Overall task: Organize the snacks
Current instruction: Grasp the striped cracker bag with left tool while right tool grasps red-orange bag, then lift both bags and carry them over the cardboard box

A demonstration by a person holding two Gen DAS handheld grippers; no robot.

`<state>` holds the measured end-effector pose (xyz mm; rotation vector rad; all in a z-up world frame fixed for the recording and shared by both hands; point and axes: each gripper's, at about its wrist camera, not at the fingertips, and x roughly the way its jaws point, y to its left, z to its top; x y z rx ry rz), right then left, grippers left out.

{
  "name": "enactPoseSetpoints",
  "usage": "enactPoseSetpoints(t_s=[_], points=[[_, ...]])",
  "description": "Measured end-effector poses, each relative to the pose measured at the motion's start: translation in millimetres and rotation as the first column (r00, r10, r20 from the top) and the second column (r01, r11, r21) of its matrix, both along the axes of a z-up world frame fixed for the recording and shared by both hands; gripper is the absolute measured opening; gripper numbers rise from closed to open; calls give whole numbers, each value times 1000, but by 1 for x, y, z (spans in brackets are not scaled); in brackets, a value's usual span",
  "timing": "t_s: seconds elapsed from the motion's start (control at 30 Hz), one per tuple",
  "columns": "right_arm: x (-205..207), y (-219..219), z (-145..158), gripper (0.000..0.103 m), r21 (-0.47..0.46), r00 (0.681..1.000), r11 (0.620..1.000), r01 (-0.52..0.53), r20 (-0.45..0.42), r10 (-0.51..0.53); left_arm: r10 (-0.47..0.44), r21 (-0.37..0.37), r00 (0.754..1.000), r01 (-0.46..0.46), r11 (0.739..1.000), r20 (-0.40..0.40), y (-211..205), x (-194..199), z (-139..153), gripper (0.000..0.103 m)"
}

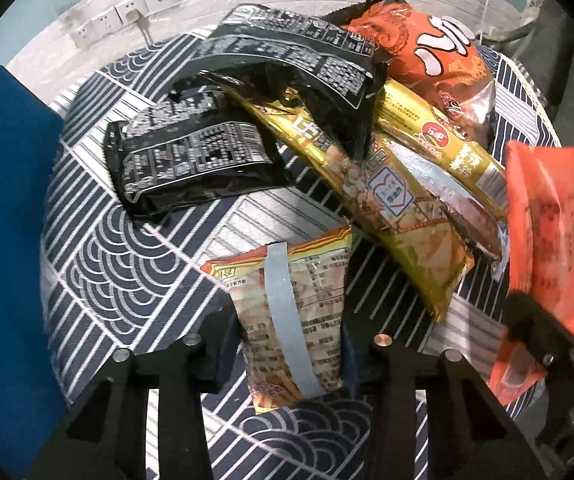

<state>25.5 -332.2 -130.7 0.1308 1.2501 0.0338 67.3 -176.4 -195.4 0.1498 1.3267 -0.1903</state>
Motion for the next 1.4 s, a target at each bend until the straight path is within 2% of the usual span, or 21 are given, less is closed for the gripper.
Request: enactPoseSetpoints(t_s=[0.3, 0.4, 0.73, 1.1, 1.4], points=[[-1, 14, 19, 60, -10, 999, 1000, -19, 39, 19, -2, 21, 998, 1, 1000, 65, 24, -13, 26, 43], [-1, 20, 27, 60, -21, 998, 999, -27, 57, 28, -4, 38, 994, 0, 999, 106, 32, -20, 42, 43], [-4, 41, 61, 60, -35, 991, 998, -54, 124, 58, 12, 20, 982, -16, 1000, 187, 54, -20, 70, 43], [-6, 72, 101, 60, -26, 977, 996, -90, 194, 94, 47, -13, 960, -45, 999, 275, 89, -36, 116, 43], [-1, 108, 129, 60, -32, 956, 990, -139, 256, 142, 103, -46, 930, -93, 995, 354, 130, -44, 156, 43]])
